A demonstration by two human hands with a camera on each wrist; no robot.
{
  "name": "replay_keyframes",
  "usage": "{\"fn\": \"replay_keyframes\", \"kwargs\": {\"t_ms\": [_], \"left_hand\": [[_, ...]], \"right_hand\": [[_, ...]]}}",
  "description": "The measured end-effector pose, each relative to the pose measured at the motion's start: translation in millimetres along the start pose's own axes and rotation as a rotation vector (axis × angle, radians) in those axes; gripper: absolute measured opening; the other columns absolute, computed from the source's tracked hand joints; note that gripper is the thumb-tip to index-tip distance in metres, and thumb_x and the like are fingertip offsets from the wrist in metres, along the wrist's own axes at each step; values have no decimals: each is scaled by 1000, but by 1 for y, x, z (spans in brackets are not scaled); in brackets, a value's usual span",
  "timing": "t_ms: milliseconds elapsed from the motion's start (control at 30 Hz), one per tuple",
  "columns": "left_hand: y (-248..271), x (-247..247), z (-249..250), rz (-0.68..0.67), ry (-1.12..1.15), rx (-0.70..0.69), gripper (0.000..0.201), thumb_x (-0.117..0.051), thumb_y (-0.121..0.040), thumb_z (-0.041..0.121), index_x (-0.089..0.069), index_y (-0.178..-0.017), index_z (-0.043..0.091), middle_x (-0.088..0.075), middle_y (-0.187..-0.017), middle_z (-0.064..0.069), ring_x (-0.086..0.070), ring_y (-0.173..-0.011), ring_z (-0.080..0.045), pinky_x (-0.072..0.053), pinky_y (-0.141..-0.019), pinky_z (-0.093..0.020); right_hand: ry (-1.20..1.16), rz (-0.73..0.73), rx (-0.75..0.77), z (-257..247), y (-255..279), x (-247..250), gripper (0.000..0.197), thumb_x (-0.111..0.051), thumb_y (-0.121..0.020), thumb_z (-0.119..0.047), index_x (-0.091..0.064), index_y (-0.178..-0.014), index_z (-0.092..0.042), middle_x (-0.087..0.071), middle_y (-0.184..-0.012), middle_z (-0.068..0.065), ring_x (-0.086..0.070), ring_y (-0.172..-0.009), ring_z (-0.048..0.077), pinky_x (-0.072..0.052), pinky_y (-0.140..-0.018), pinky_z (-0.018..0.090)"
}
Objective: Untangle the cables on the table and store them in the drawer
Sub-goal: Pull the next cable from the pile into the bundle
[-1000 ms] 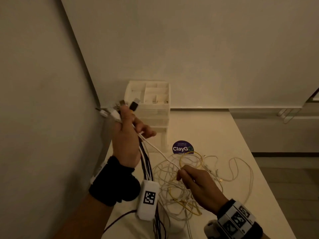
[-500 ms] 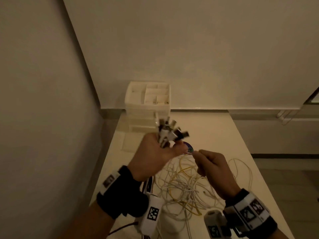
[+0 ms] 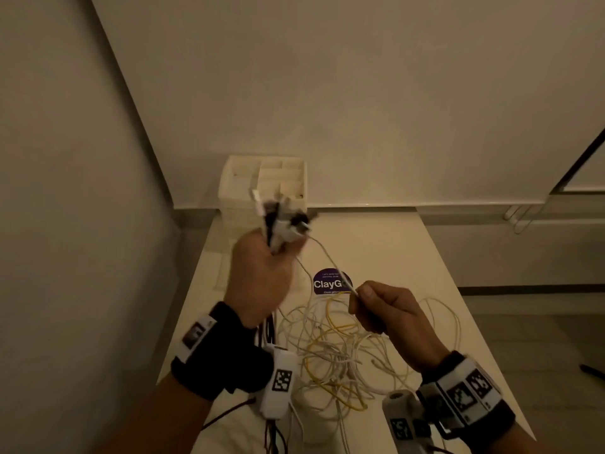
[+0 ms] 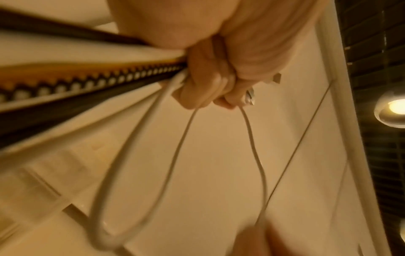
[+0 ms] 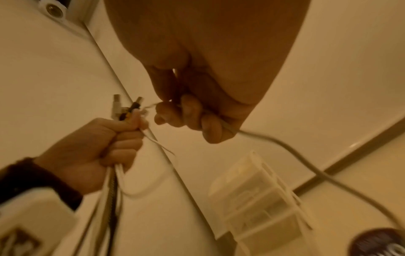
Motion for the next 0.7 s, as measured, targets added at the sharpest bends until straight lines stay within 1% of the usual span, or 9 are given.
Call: {"fn": "replay_keyframes", "kwargs": {"t_ms": [67, 100, 133, 233, 300, 400, 533, 600, 700], "left_hand": [[-17, 20, -5, 160, 86, 23, 14, -71, -83, 39, -70, -90, 27, -73, -79, 1, -65, -57, -7, -43, -48, -28], [-23, 31, -9, 238, 110, 23, 38, -71, -78, 53, -69, -90, 17, -68, -83, -17, -69, -70, -35, -45, -49, -40], [-29, 41, -12, 287, 143, 25, 57, -71, -74, 60, -63, -89, 5, -61, -78, -28, -61, -68, -51, -41, -50, -47], [-34, 54, -13, 292, 147, 34, 54, -70, -75, 49, -61, -88, -3, -52, -60, -15, -46, -55, -42, -36, -60, -39], [-28, 52, -12, 319, 72, 28, 38, -73, -79, 41, -69, -94, 7, -67, -75, -15, -64, -76, -42, -50, -65, -47], [-16, 42, -6, 370, 23, 1, 26, -76, -79, 34, -72, -102, 22, -72, -91, 14, -68, -89, -3, -54, -80, -27], [2, 5, 8, -28, 16, 40, 15, -78, -78, 23, -75, -92, 30, -75, -88, 13, -69, -88, -6, -52, -77, -18], [13, -17, 9, -253, -45, 56, 12, -76, -80, 23, -75, -91, 28, -75, -86, 7, -69, -86, -6, -53, -76, -21], [19, -35, 3, -302, -120, 25, 11, -73, -84, 23, -74, -90, 31, -73, -80, 10, -67, -75, -3, -54, -69, -30]], "right_hand": [[15, 31, -34, 15, 6, 6, 37, -45, -93, -27, -60, -69, -4, -40, -54, 3, -32, -50, 13, -28, -51, 21], [30, 52, -55, 23, 10, 10, 36, -47, -92, -30, -60, -66, -8, -38, -54, 4, -31, -50, 13, -28, -52, 22], [55, 76, -72, 30, 13, 14, 36, -50, -90, -33, -59, -63, -11, -38, -55, 6, -31, -51, 14, -28, -52, 24], [120, 144, -103, 46, 16, 21, 37, -53, -87, -38, -56, -59, -14, -39, -57, 7, -32, -54, 16, -28, -55, 32], [99, 190, -116, 49, 12, 22, 39, -53, -91, -29, -50, -54, -16, -37, -54, 0, -30, -53, 16, -26, -56, 34], [18, 259, -116, 39, 3, 19, 47, -51, -96, -10, -40, -51, -15, -30, -52, -4, -24, -51, 14, -21, -54, 33], [-8, 177, -21, 10, -8, 14, 41, -52, -89, -18, -35, -55, -3, -26, -56, 9, -20, -53, 19, -23, -51, 30], [-4, 96, 36, -8, -12, 9, 39, -50, -89, -20, -40, -56, -3, -32, -53, 5, -24, -50, 16, -26, -49, 25], [-60, -5, 79, -29, -17, 6, 35, -47, -91, -19, -53, -58, -10, -43, -52, -7, -29, -47, 10, -29, -50, 25]]}}
Point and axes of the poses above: each hand's wrist, its own y-axis away from the middle knuckle, its own x-axis out of the back of the hand, z = x × y, the point moved 1 cm from there along -y, towards the middle knuckle
